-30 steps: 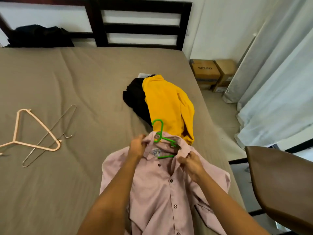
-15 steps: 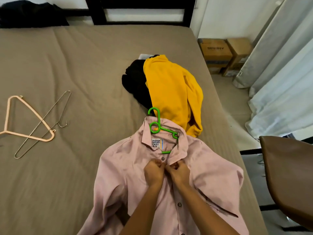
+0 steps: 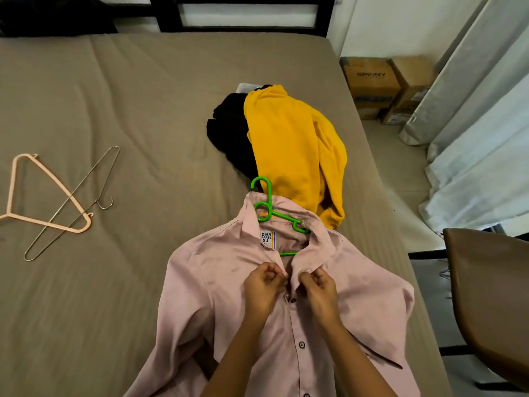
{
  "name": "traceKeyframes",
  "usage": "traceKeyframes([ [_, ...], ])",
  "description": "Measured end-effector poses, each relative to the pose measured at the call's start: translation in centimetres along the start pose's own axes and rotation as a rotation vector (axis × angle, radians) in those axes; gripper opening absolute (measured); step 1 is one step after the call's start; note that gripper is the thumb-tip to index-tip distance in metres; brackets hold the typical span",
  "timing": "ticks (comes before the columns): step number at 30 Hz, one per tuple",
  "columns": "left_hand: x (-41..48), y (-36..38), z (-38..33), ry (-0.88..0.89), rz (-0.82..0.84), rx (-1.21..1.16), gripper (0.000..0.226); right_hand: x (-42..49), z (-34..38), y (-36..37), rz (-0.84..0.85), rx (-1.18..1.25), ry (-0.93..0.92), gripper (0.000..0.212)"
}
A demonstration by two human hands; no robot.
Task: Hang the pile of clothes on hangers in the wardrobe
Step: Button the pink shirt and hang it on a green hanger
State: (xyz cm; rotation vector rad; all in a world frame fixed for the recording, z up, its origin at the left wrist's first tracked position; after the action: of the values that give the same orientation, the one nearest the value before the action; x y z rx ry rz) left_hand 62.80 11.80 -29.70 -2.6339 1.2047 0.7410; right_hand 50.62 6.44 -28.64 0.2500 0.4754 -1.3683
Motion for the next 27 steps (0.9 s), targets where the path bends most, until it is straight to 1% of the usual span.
traceKeyframes([
  [3,-1.6,-0.2,-1.9,-0.003,0.023,-0.121,0.015,-1.0,0.8,-0.1,0.118,-0.045,-0.069,0.021],
  [6,-2.3,-0.5,-3.3,0.051,0.047,-0.105,0.011,-2.1,1.9,-0.2,0.153,-0.137,-0.156,0.016],
  [8,-2.6,-0.6,-3.6,0.077,0.071,-0.055,0.014,-2.5,2.4,-0.2,0.153,-0.178,-0.172,0.019],
  [10,-3.0,-0.6,-3.7,0.114,0.099,0.025,0.022,-2.6,2.5,-0.2,0.098,-0.272,-0.195,0.031],
  [11,-3.1,-0.7,-3.7,0.138,0.106,0.077,0.026,-2.6,2.5,-0.3,0.064,-0.310,-0.188,0.033],
  [13,-3.3,-0.8,-3.7,0.176,0.109,0.166,0.032,-2.9,2.8,-0.3,0.027,-0.333,-0.158,0.031],
  [15,-3.6,-0.9,-3.9,0.197,0.110,0.233,0.028,-3.2,3.1,-0.1,0.031,-0.354,-0.167,0.026],
  [16,-3.8,-0.8,-4.0,0.203,0.114,0.262,0.024,-3.4,3.2,-0.1,0.035,-0.367,-0.180,0.028],
  [20,-4.2,-0.9,-4.4,0.231,0.116,0.336,0.018,-3.7,3.4,0.1,0.061,-0.338,-0.180,0.039],
  [23,-4.4,-1.2,-4.7,0.242,0.060,0.368,0.017,-3.9,3.5,0.2,0.120,-0.321,-0.183,0.043],
  [25,-4.4,-1.2,-4.9,0.219,0.032,0.381,0.019,-4.0,3.7,0.0,0.129,-0.295,-0.171,0.038],
  [27,-4.4,-1.1,-5.0,0.192,0.015,0.382,0.021,-4.2,3.9,-0.2,0.110,-0.244,-0.142,0.027],
])
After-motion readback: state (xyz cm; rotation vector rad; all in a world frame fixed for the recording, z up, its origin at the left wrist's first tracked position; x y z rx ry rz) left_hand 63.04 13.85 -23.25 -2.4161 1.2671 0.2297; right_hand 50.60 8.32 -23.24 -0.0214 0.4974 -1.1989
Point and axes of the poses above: each hand's wrist, its own x-axis towards the middle knuckle, its own y-axis out of the palm, z = x × y, the point moved 4 cm from there along x, towards the middle knuckle, and after that the axes turned 8 degrees about -x, right-handed, at the moved point
